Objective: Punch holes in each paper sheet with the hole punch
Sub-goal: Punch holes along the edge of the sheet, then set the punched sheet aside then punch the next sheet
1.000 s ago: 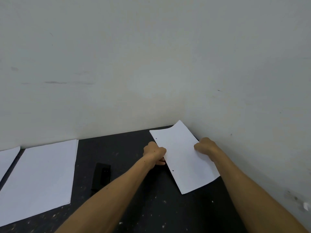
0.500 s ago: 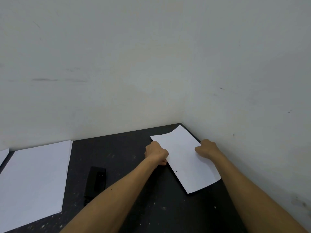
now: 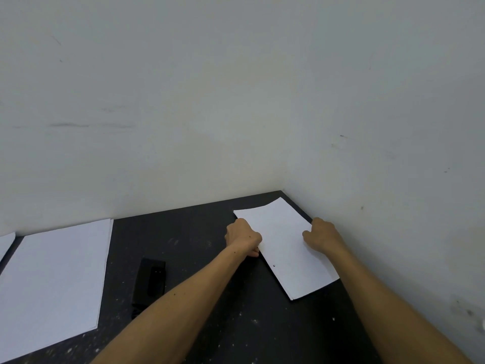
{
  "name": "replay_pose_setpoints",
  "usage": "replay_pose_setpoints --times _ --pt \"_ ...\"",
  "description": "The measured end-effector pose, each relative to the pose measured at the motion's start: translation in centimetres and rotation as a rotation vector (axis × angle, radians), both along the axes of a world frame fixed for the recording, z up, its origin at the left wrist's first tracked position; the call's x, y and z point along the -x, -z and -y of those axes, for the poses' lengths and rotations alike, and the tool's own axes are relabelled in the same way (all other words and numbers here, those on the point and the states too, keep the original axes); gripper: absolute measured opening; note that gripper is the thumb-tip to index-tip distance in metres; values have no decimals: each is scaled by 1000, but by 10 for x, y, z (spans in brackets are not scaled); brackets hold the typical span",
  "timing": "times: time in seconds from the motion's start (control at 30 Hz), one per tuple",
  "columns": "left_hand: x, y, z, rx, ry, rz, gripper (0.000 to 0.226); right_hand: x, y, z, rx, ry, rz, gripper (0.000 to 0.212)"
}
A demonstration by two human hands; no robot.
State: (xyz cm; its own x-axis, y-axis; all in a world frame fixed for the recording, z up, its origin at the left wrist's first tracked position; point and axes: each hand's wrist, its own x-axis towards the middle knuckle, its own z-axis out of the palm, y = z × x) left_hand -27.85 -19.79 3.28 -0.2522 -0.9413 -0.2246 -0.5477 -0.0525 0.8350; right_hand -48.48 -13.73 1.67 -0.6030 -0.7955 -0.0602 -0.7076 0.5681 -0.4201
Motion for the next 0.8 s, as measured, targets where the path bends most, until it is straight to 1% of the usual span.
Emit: replay_pose_setpoints --times 0.13,0.2,0.27,0.33,0.4,0.47,0.53,0.6,0.7,0.8 --pt "0 3 0 9 5 -6 10 1 5 1 10 -5 -25 12" --pt "-1 3 -1 38 11 14 12 -2 4 -1 -7 5 -79 16" --pt "-3 3 -4 97 30 64 11 -9 0 -4 -36 10 -230 33" --pt "-9 0 -9 150 74 118 9 -19 -5 -8 -67 0 -408 42" --pt "-19 -4 -13 198 136 171 7 -33 -11 -11 -67 -17 -512 43" --pt "-32 -12 -15 253 179 201 10 -52 -19 -14 -14 -50 -554 43" --pt "-51 -25 -18 306 209 203 14 -77 -28 -19 59 -113 -531 44" --pt "-74 -42 -24 371 225 188 18 -105 -36 -25 135 -201 -449 42" --pt "-120 -64 -39 509 204 157 17 -150 -41 -35 256 -354 -196 32" --pt "-172 -67 -53 623 155 128 13 -195 -41 -47 314 -525 56 21"
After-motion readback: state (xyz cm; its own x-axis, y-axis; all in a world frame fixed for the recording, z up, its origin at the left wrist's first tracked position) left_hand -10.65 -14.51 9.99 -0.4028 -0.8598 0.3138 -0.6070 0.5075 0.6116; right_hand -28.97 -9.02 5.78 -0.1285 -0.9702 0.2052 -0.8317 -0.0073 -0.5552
